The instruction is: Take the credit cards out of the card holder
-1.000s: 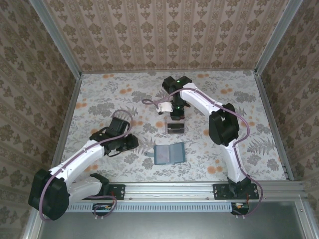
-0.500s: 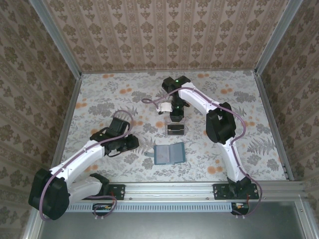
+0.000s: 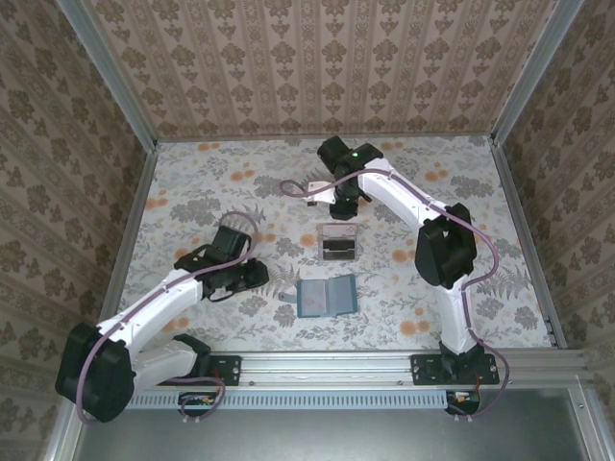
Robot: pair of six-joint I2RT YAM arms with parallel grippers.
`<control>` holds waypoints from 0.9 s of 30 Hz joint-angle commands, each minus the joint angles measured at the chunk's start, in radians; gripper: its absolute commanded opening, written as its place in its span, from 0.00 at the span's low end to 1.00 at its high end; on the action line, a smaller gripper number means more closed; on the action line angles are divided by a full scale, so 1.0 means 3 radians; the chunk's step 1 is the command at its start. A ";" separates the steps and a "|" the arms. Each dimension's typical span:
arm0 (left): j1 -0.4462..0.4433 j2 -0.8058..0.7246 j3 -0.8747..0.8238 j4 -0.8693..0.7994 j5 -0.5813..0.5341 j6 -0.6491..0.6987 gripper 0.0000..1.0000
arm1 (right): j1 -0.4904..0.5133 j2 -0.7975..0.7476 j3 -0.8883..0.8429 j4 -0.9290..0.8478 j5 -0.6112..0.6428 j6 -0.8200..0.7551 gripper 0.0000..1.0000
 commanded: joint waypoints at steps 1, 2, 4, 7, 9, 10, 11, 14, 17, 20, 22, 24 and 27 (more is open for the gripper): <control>-0.0114 0.0145 0.0168 0.0103 0.0031 -0.0001 0.26 | 0.0002 -0.0244 -0.0273 0.0322 0.0003 0.0380 0.22; -0.0156 0.0212 0.0210 0.0114 0.0029 -0.0003 0.26 | 0.0006 -0.0323 -0.0386 0.0412 -0.0033 0.0504 0.22; -0.0237 0.0330 0.0285 0.0141 0.0021 -0.0008 0.25 | 0.0019 -0.0488 -0.0625 0.0628 -0.0068 0.0799 0.22; -0.0388 0.0491 0.0371 0.0203 0.0016 -0.0022 0.21 | 0.0041 -0.0763 -0.0996 0.0956 -0.0128 0.1415 0.23; -0.0472 0.0588 0.0396 0.0231 0.0026 -0.0023 0.19 | 0.0042 -0.0928 -0.1200 0.1114 -0.0190 0.1909 0.22; -0.0508 0.0634 0.0409 0.0240 0.0040 -0.0024 0.18 | 0.0043 -0.1012 -0.1296 0.1173 -0.0220 0.2217 0.19; -0.0546 0.0681 0.0416 0.0247 0.0055 -0.0025 0.17 | 0.0045 -0.1103 -0.1406 0.1210 -0.0297 0.2467 0.17; -0.0641 0.0771 0.0411 0.0259 0.0066 -0.0020 0.16 | 0.0047 -0.1415 -0.1876 0.1526 -0.0526 0.3180 0.14; -0.0705 0.0887 0.0403 0.0298 0.0092 -0.0021 0.14 | 0.0045 -0.1734 -0.2382 0.1940 -0.0826 0.3870 0.14; -0.0787 0.1014 0.0449 0.0324 0.0128 -0.0007 0.13 | 0.0047 -0.1939 -0.2744 0.2130 -0.1018 0.4470 0.13; -0.0841 0.1085 0.0474 0.0333 0.0128 -0.0004 0.13 | 0.0057 -0.2018 -0.2924 0.2201 -0.1156 0.4777 0.13; -0.0854 0.1141 0.0465 0.0329 0.0114 -0.0021 0.12 | 0.0087 -0.2066 -0.3072 0.2246 -0.1248 0.5036 0.13; -0.0860 0.1201 0.0434 0.0252 0.0025 0.0007 0.08 | 0.0217 -0.2128 -0.3268 0.2353 -0.1299 0.5217 0.13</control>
